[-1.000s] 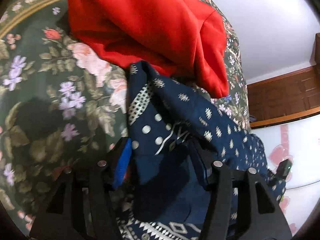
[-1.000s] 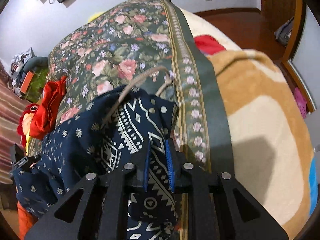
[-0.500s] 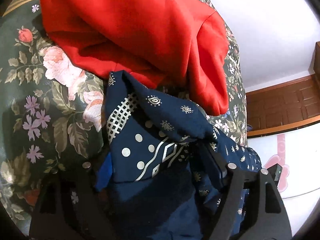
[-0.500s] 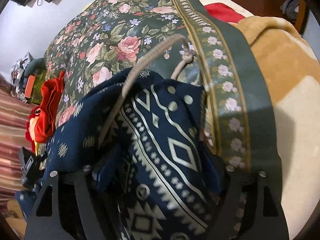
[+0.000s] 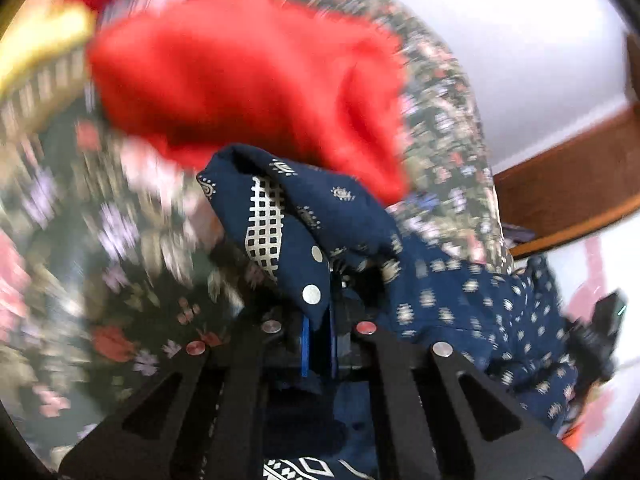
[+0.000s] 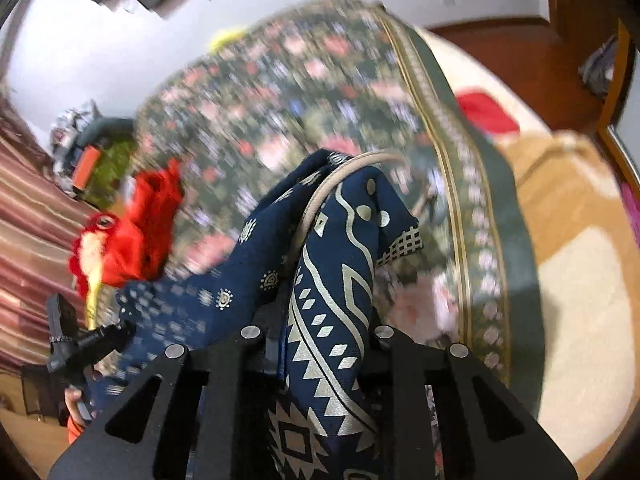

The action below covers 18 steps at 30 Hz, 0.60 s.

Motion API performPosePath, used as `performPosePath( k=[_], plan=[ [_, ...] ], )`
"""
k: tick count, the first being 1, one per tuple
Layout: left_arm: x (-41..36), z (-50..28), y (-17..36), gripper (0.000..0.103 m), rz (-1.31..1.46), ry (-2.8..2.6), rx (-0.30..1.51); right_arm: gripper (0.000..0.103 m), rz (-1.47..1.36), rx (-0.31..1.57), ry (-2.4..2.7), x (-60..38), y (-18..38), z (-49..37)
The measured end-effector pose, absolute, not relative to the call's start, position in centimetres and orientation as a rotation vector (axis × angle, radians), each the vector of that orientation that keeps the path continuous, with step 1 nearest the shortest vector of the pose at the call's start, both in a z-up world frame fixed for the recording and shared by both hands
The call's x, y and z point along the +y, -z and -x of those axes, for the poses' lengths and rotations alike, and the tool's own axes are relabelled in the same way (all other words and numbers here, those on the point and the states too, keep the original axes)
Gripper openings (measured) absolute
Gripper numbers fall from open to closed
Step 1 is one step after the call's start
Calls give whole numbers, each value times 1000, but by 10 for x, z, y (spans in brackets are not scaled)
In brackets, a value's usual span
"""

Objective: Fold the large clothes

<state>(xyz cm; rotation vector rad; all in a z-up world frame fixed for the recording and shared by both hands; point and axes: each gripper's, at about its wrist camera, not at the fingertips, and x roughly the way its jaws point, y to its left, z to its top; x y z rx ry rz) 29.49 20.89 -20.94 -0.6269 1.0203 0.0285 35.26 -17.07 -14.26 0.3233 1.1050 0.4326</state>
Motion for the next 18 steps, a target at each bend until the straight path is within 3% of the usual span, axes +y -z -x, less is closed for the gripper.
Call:
performPosePath(
  k=[9, 18],
  plan=[
    [208, -302, 85, 2, 444, -23, 762, 17, -261, 942, -426, -144, 90, -369],
    [233, -369, 88, 2, 424, -100, 765, 17, -217, 875, -358, -136, 77, -423]
  ],
)
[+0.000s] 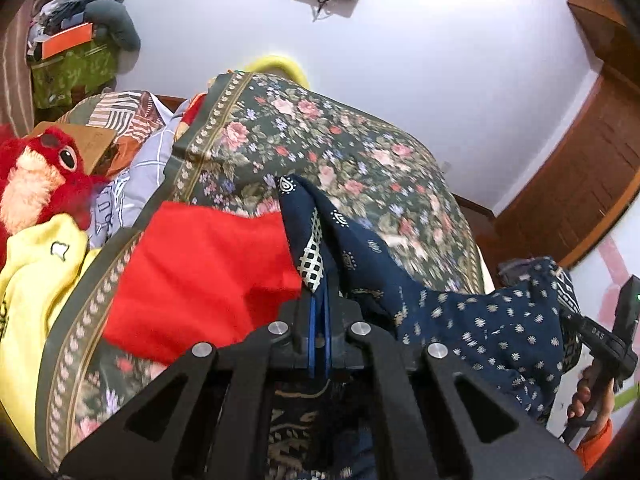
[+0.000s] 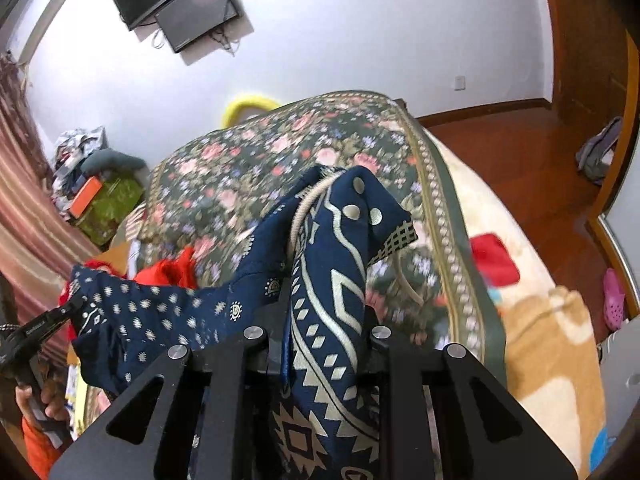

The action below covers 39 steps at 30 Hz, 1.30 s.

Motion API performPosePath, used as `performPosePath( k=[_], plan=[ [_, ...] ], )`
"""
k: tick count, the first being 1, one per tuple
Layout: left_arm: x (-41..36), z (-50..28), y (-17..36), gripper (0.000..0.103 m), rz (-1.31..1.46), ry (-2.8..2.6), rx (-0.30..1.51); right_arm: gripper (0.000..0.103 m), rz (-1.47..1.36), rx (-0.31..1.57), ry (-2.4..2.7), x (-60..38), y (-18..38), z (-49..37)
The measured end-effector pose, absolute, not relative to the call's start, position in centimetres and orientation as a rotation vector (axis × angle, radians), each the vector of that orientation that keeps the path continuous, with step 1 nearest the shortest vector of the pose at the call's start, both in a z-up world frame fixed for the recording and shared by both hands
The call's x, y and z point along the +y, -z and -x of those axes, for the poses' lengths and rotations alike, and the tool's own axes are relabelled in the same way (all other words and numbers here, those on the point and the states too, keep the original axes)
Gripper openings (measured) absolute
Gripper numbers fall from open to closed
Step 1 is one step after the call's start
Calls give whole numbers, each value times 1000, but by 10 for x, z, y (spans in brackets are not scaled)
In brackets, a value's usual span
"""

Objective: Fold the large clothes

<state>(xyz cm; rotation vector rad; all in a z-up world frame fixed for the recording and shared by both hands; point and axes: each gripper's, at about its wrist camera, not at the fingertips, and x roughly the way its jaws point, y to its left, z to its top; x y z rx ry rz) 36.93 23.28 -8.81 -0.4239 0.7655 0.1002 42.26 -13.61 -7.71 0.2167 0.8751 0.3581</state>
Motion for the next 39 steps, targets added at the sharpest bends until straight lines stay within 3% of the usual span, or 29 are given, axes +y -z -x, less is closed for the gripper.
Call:
performPosePath(
  k=[11, 15, 18, 20, 22, 26, 30, 39],
  plan=[
    [251, -450, 148, 3, 347, -208, 868, 18, -114, 979, -238, -136, 149, -479],
    [257, -460, 177, 5, 313, -243, 930, 27, -55, 1015, -200, -140, 173, -485],
    [259, -459, 193, 19, 285, -251, 975, 35, -3, 1024, -163, -144, 182, -485],
    [259, -456, 199, 33, 254, -259, 996, 42, 23, 1031, -151, -148, 184, -482],
    [259, -449, 201, 40, 234, -261, 1005, 55, 31, 1035, -146, -153, 182, -478],
    [259, -431, 194, 48, 249, -244, 1010, 64, 70, 1031, -152, -158, 171, -463],
    [251, -409, 178, 53, 220, -234, 1002, 80, 84, 1047, -188, -160, 157, -442],
    [211, -340, 130, 69, 132, -159, 944, 84, 202, 967, -260, -151, 108, -369]
  ],
)
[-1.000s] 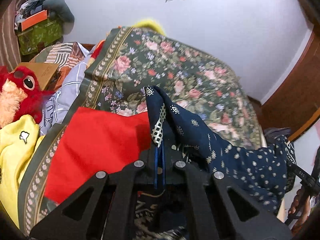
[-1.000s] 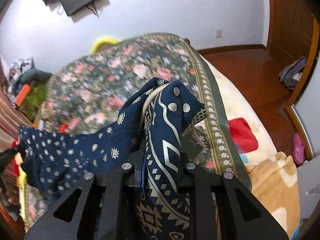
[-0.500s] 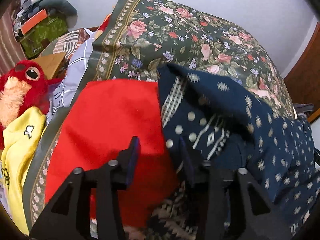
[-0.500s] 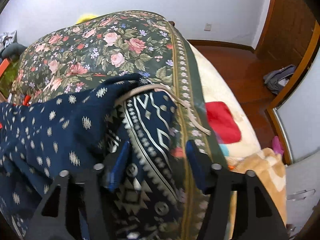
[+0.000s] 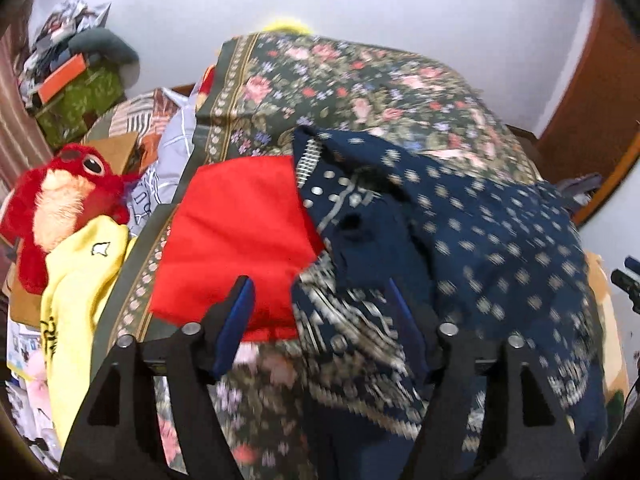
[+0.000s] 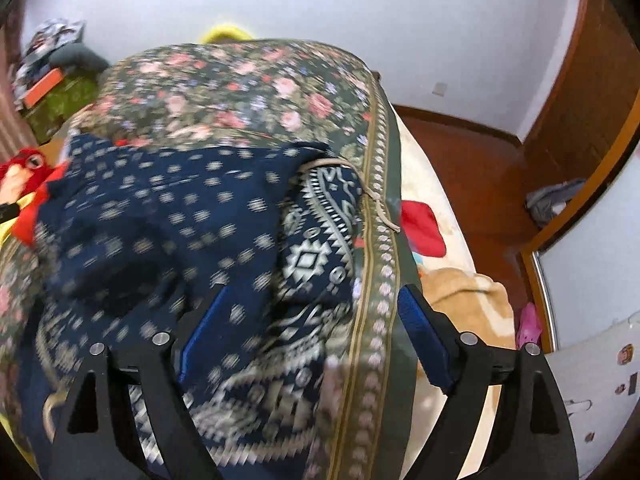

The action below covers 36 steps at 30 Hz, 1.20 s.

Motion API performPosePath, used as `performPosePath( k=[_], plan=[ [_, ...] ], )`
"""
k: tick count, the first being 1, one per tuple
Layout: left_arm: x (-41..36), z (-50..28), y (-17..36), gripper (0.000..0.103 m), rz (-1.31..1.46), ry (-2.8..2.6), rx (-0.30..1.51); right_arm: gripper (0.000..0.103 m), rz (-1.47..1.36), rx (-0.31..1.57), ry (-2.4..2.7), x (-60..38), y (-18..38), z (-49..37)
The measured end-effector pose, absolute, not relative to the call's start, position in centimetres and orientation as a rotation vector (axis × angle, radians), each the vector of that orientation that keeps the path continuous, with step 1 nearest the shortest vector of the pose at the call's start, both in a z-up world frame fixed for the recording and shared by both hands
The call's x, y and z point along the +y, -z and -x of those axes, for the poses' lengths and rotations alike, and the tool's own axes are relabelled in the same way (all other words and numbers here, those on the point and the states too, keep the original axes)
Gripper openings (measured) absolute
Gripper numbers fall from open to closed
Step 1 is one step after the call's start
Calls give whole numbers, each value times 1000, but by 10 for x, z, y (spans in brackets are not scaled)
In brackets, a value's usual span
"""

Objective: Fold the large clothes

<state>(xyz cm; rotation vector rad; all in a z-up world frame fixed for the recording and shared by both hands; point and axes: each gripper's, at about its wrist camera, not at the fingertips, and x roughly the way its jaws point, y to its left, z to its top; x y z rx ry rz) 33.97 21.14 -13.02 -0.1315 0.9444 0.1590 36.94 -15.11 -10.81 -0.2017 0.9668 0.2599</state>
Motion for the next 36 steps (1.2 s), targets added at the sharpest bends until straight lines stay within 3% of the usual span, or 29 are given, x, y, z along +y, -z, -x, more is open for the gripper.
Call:
performPosePath(
  k=[3, 5, 7, 22, 30, 36],
  plan=[
    [195, -312, 117, 74, 101, -132, 917, 91, 223, 930, -283, -149, 94, -342],
    [185, -292, 111, 88, 92, -113, 903, 95, 231, 912, -291, -148, 87, -325],
    [177, -271, 109, 93, 90, -94, 887, 98, 227, 898, -304, -150, 83, -307],
    [130, -149, 179, 94, 104, 72, 1086, 99, 187, 1029, -384, -163, 121, -194],
    [140, -113, 220, 94, 150, 32, 1187, 99, 196, 1066, -394, -151, 138, -164],
    [155, -106, 234, 95, 201, -31, 1165, 100, 138, 1073, -360, -156, 147, -161]
  ],
)
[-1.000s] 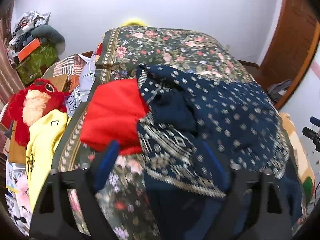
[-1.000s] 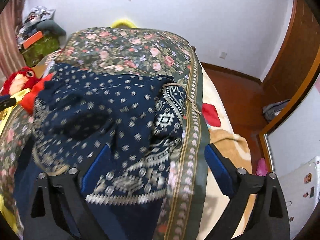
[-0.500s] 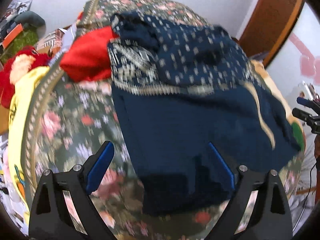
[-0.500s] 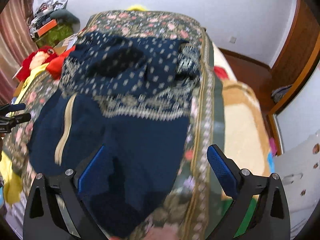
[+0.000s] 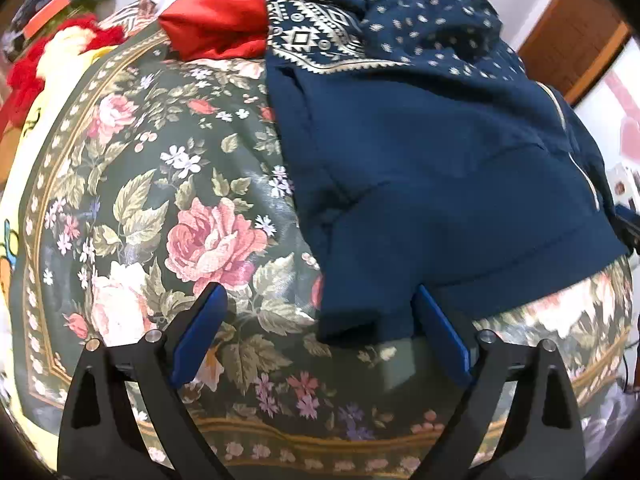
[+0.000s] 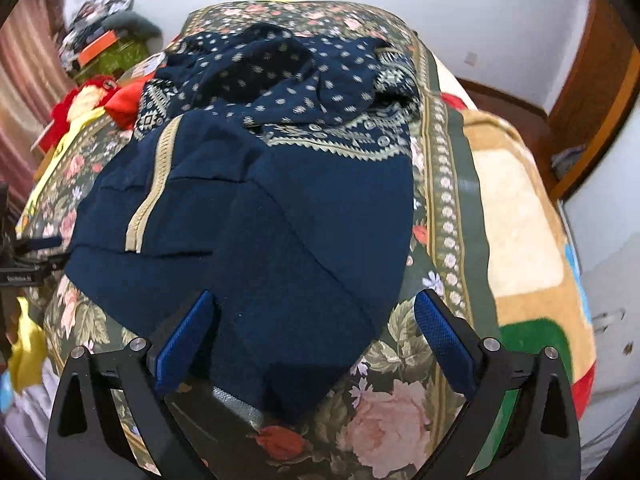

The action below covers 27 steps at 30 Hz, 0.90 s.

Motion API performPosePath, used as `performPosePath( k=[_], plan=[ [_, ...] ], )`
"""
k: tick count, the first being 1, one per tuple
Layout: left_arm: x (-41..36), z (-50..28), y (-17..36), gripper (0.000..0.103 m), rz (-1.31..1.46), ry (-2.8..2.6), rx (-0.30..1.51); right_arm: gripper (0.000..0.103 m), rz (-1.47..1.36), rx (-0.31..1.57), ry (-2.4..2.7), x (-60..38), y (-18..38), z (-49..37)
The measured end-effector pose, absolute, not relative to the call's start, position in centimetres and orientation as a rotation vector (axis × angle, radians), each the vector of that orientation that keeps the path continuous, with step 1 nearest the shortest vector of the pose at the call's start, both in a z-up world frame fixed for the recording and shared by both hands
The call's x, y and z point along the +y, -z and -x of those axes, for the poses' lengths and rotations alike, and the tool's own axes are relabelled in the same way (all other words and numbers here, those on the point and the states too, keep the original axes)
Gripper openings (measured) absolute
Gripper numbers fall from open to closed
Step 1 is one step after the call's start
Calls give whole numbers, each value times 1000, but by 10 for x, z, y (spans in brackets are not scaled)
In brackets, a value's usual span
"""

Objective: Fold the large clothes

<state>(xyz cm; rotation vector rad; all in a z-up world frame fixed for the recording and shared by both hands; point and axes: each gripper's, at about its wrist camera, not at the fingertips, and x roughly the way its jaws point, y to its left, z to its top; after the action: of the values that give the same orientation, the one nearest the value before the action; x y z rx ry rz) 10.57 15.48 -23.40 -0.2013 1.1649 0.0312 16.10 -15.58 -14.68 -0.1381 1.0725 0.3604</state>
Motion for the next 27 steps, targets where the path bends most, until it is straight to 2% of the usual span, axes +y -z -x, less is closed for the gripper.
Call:
performPosePath(
  k=[7, 9, 11, 12, 14, 16, 22, 27],
  plan=[
    [164, -104, 247, 99, 148, -132, 1134, 100, 140, 1049, -250, -175, 150, -160],
    [167, -104, 250, 94, 131, -173, 1126, 100, 155, 1044, -195, -184, 151, -162],
    [169, -104, 250, 79, 132, -213, 1110, 100, 162, 1037, -152, -194, 151, -162],
    [169, -104, 249, 75, 129, -227, 1098, 100, 159, 1037, -146, -198, 151, -163],
    [170, -104, 245, 52, 154, -226, 1075, 99, 142, 1035, -132, -207, 151, -163],
    [177, -102, 236, 40, 214, -210, 1041, 98, 128, 1014, -104, -215, 147, -162],
    [219, -89, 199, 40, 420, -245, 926, 98, 43, 910, -66, -231, 124, -151],
    [228, -78, 187, 40, 491, -258, 900, 98, 28, 881, -93, -225, 112, -150]
  ],
)
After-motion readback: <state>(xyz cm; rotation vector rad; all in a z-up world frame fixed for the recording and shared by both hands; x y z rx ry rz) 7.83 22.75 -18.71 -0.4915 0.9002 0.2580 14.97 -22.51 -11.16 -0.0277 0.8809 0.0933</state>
